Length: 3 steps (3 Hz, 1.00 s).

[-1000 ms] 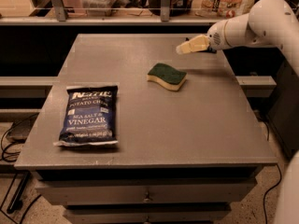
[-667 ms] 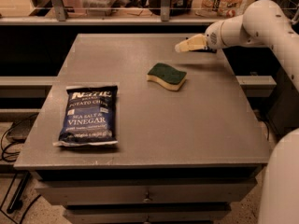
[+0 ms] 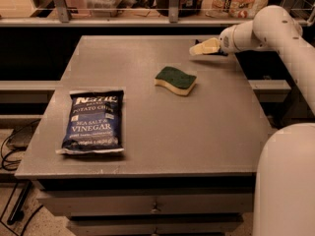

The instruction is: Move rxbar blueberry near blue chip bag

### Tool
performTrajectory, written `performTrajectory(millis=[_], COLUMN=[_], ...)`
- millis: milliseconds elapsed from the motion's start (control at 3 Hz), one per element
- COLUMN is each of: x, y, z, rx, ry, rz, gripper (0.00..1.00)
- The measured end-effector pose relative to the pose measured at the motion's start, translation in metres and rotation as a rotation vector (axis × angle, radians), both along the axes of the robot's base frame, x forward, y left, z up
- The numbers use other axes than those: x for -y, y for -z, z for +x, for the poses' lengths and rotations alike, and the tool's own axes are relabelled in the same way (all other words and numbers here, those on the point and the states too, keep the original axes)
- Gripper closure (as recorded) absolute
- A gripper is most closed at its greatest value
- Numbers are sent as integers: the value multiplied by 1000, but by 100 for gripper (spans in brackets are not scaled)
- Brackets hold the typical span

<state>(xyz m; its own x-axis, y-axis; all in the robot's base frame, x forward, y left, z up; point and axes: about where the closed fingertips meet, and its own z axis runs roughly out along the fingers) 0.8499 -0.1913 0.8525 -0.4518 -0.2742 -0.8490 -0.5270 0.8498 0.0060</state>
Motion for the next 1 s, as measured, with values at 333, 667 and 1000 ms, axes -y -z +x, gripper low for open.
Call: performTrajectory(millis=[333, 667, 1000], x=[7, 12, 12], y=[11, 16, 16], z=[6, 7, 6], rx=[-25, -35, -32], ry=[15, 23, 17], rz=[-6, -6, -11], gripper=[19, 42, 65])
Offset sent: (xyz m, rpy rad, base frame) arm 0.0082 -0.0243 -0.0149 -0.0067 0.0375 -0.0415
